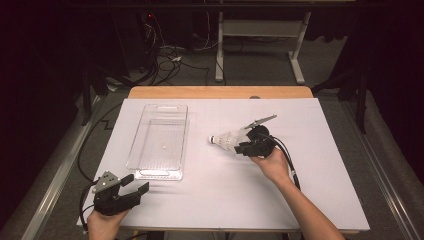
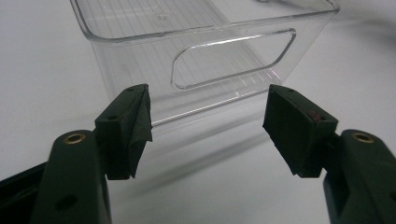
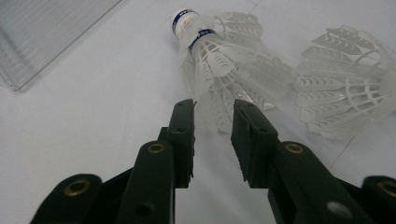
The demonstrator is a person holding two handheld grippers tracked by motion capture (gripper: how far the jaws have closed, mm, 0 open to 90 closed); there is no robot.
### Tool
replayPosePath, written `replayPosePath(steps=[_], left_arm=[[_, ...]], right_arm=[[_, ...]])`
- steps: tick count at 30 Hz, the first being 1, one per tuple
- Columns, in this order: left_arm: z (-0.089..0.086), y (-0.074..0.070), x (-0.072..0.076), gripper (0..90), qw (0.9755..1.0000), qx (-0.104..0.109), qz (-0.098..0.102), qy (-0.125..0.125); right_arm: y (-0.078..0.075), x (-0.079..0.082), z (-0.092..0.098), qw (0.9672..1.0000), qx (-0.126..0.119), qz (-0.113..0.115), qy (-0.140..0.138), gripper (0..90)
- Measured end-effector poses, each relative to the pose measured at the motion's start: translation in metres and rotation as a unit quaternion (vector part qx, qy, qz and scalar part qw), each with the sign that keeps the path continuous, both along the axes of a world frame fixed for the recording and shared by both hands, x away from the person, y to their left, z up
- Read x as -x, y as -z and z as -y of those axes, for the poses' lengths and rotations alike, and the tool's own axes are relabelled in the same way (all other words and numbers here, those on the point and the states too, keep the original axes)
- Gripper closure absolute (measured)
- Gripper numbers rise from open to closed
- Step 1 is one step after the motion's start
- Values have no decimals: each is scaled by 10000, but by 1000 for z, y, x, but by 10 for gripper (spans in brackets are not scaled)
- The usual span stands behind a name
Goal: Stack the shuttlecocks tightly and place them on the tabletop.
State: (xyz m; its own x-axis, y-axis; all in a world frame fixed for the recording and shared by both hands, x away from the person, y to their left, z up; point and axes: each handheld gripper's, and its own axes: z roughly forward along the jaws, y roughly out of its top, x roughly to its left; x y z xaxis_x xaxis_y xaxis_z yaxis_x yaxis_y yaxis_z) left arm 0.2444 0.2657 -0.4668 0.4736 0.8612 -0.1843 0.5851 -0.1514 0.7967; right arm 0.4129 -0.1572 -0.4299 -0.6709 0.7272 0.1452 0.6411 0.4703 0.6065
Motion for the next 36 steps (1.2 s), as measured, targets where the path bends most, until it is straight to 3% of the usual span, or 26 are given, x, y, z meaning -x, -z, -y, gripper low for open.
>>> replayPosePath(steps=[16,36], left_arm=[[0,0,0,330,10000,2,5,-8],[0,0,0,330,10000,-3,4,-9]], right_arm=[[-4,12,14,9998,-67,162,31,690],[-11,5,36,9977,-82,379,552,658]])
